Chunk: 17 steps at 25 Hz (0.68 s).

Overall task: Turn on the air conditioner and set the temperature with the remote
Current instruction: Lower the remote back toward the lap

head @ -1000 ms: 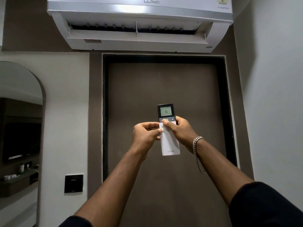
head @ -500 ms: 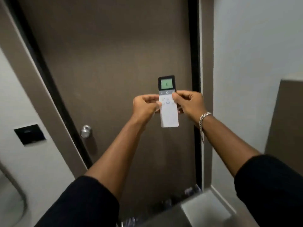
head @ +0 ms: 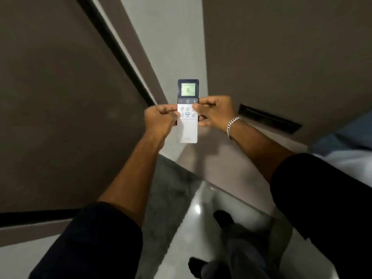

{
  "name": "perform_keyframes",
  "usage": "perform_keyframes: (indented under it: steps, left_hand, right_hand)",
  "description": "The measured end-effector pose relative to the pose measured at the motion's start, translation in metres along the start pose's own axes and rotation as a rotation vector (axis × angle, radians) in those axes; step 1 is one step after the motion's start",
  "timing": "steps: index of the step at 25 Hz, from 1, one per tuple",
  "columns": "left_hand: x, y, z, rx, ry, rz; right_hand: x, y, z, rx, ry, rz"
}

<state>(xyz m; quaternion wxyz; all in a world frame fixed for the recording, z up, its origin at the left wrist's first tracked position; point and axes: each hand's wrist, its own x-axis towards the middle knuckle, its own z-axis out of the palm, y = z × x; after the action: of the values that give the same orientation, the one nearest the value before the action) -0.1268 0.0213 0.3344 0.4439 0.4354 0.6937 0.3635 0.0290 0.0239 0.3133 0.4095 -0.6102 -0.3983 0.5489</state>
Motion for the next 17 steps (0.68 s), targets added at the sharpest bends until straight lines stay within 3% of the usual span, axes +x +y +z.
perform_keyframes:
  steps: [4,9,17]
  left_hand:
    - [0.032,-0.111,0.105,0.083,-0.184,-0.125]
    - [0.048,-0.231,0.197,0.214,-0.281,-0.180]
    - [0.053,-0.305,0.255,0.396,-0.301,-0.125]
  right_hand:
    - [0.029,0.135,-0.054,0.020,0.157,0.220]
    - [0.056,0.273,-0.085,-0.105,0.280,0.400]
    - [0.073,0.369,-0.098,-0.250,0.306,0.517]
